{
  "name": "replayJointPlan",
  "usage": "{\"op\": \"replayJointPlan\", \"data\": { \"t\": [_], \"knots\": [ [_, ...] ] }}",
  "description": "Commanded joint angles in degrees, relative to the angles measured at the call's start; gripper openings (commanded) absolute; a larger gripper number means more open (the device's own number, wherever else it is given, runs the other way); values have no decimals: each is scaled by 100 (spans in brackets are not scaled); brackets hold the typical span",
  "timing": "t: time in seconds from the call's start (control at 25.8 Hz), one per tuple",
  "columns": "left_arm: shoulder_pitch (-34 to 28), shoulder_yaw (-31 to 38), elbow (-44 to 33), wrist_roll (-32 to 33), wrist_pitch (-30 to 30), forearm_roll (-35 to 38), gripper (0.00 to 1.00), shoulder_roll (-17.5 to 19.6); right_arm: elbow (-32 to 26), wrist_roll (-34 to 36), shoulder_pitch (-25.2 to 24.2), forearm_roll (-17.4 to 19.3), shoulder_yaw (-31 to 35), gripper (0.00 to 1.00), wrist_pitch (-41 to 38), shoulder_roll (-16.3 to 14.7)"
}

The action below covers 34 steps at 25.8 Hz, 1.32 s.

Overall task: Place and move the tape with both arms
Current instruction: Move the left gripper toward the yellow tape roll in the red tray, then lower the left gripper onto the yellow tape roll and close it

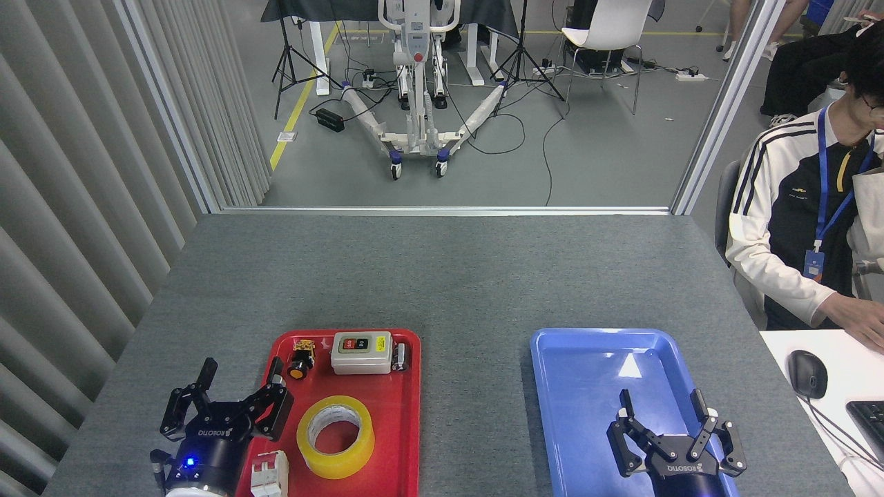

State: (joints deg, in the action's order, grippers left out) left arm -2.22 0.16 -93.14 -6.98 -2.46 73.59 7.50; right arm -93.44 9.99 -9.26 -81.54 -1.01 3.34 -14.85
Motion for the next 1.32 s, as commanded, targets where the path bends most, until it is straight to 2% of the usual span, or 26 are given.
{"op": "replayJointPlan", "data": {
  "t": [0.0, 0.43, 0.54, 0.58, 0.66, 0.74, 0.85, 0.89, 1.05, 1.16, 1.24, 1.28],
  "knots": [
    [11, 2, -2, 48, 0, -2, 100, -47, 1, -14, -58, 6, -5, 100, 9, -27],
    [107, -7, 77, 338, -105, -37, 100, -21, -61, -14, -94, -3, -5, 100, -17, -27],
    [195, -7, 6, 355, -140, -450, 100, 23, -43, -14, -58, -3, 39, 100, -35, -80],
    [257, -7, 15, 364, -149, -696, 100, 76, -34, -14, -50, -3, 48, 100, -44, -71],
    [503, -112, 103, 461, -211, -978, 100, 471, -34, -23, -41, -3, 31, 100, -9, -27],
    [802, -718, 340, 786, -281, -987, 100, 726, -69, -23, -111, -3, -22, 100, 9, -27],
    [1399, -1554, 674, 1788, -299, -1031, 100, 1236, -131, -23, -173, -3, -75, 100, 9, -27],
    [1505, -1721, 613, 2228, -299, -1039, 100, 1306, -131, -14, -173, -3, -66, 100, 9, -53],
    [1724, -1809, 165, 4433, -237, -1048, 100, 1561, -113, -32, -164, -3, -66, 100, 18, -45],
    [1883, -1826, 41, 6104, -228, -1074, 100, 1561, -122, -32, -181, -3, -75, 100, 88, -18],
    [2015, -1870, 50, 6701, -272, -1215, 100, 1517, -113, -32, -190, -3, -75, 100, 106, -27],
    [2050, -1932, 85, 6754, -272, -1285, 100, 1456, -113, -32, -190, -3, -75, 100, 114, -27]
  ]
}}
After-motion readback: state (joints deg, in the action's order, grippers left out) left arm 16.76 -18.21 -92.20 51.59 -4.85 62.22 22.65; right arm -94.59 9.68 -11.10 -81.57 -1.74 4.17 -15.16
